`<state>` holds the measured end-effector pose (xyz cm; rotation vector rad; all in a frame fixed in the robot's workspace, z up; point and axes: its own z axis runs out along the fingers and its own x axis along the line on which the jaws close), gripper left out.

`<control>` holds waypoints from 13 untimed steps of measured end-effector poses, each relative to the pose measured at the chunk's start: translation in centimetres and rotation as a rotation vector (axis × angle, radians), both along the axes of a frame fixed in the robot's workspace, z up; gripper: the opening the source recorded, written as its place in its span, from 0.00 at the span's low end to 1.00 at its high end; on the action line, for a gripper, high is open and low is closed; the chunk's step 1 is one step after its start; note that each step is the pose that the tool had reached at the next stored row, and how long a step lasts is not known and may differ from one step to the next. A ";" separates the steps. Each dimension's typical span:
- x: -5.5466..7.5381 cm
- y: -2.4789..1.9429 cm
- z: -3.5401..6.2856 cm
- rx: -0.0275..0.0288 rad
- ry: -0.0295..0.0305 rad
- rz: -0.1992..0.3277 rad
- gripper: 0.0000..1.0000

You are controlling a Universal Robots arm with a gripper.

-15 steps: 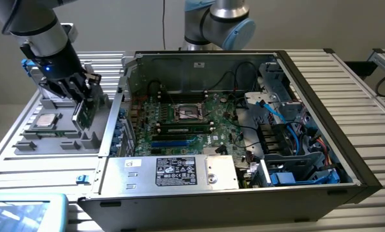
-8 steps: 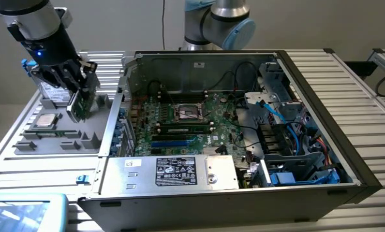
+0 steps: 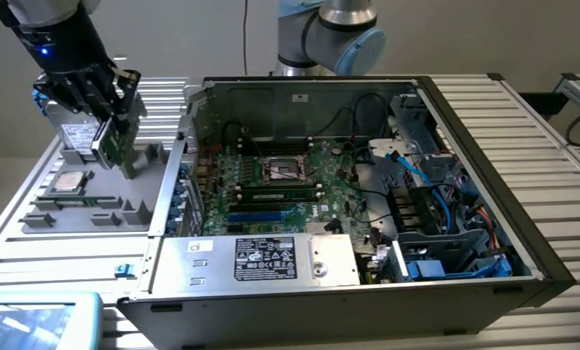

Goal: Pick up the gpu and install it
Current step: 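Pick up the gpu and move the gpu toward the slot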

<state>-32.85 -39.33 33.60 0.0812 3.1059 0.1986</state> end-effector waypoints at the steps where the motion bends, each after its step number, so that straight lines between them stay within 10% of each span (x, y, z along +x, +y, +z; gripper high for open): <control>1: 0.1 -0.02 0.46 0.0000 0.0003 0.000 0.28; 13: 2.4 -0.06 5.90 0.0000 0.0045 0.000 0.28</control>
